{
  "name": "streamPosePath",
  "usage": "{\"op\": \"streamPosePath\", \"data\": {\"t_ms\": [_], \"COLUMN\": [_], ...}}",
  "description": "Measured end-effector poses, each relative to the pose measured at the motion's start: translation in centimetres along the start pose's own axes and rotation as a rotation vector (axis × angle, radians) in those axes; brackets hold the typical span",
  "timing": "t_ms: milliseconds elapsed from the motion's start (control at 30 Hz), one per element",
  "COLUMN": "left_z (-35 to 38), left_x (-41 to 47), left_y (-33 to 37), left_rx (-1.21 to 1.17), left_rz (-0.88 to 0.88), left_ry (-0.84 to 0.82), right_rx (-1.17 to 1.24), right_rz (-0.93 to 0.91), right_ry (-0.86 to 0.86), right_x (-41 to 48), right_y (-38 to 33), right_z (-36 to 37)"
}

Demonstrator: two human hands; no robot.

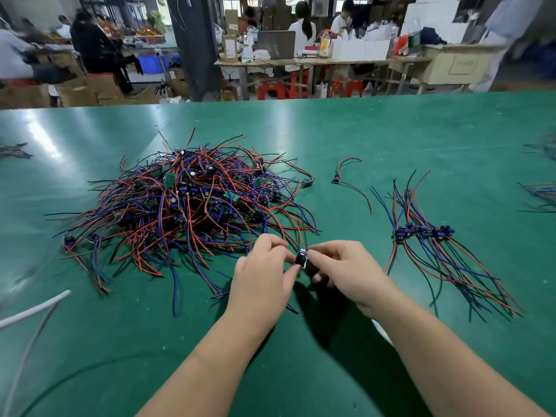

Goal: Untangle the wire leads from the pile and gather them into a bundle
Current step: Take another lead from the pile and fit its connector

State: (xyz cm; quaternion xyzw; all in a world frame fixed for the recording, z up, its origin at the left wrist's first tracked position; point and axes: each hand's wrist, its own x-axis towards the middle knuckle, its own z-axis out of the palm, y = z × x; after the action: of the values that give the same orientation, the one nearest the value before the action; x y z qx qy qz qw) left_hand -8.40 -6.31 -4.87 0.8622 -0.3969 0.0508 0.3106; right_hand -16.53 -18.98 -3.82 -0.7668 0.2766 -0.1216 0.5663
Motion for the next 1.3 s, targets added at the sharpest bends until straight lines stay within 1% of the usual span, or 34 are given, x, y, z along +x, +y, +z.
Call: {"op": "streamPosePath", "data": {"t_ms": [100,133,233,267,300,333,367,433,467,500,567,667,767,833,1000,1067,1133,1300], "left_z": [-0.4,-0.5,-0.8,-0.9,-1.1,-1.3,-1.6,-2.2,-2.4,-2.6,-2.6,-2.3,-2.1,-1.8,-1.6,-1.8,-2.0,-2.4], "left_x": [0.0,0.0,-0.2,-0.3,-0.4,-0.4,-0.3,0.0,0.2,0.3,0.1,-0.2,-0.2,-0.1,-0.2,-0.1,0.0,-0.5], "left_y": [0.7,0.8,1.4,1.6,2.0,2.3,2.8,3.3,3.4,3.3,3.4,3.6,3.5,3.3,3.1,3.0,2.8,3.0], "left_rx": [-0.104,-0.134,-0.229,-0.285,-0.390,-0.558,-0.784,-1.190,-1.290,-1.335,-1.355,-1.352,-1.376,-1.374,-1.280,-1.227,-1.197,-1.153], "left_rz": [0.107,0.138,0.233,0.242,0.206,0.109,-0.050,-0.398,-0.508,-0.572,-0.599,-0.555,-0.559,-0.576,-0.554,-0.526,-0.493,-0.413], "left_ry": [0.093,0.113,0.141,0.155,0.167,0.160,0.121,-0.031,-0.105,-0.168,-0.263,-0.326,-0.292,-0.258,-0.275,-0.287,-0.327,-0.502], "right_rx": [0.461,0.575,0.720,0.751,0.774,0.792,0.808,0.852,0.876,0.890,0.890,0.837,0.730,0.711,0.643,0.613,0.634,0.840], "right_rz": [0.087,0.118,0.146,0.135,0.118,0.099,0.079,0.046,0.035,0.029,0.033,0.032,0.000,-0.015,-0.041,-0.028,-0.004,0.018], "right_ry": [0.039,0.039,-0.004,-0.028,-0.052,-0.076,-0.096,-0.125,-0.132,-0.138,-0.149,-0.139,-0.109,-0.103,-0.091,-0.042,0.044,0.310], "right_x": [0.0,0.1,0.0,0.0,-0.1,-0.1,-0.2,-0.2,-0.2,-0.2,-0.3,-0.3,-0.3,-0.3,-0.5,-0.4,-0.1,0.9], "right_y": [-0.3,-0.5,-1.1,-1.3,-1.5,-1.6,-1.8,-1.8,-1.9,-1.8,-1.8,-1.7,-1.6,-1.6,-1.5,-1.7,-1.8,-1.5], "right_z": [-0.5,-0.8,-1.8,-2.1,-2.3,-2.6,-2.7,-3.0,-3.1,-3.1,-2.9,-2.3,-2.0,-1.9,-2.0,-2.5,-3.3,-6.2]}}
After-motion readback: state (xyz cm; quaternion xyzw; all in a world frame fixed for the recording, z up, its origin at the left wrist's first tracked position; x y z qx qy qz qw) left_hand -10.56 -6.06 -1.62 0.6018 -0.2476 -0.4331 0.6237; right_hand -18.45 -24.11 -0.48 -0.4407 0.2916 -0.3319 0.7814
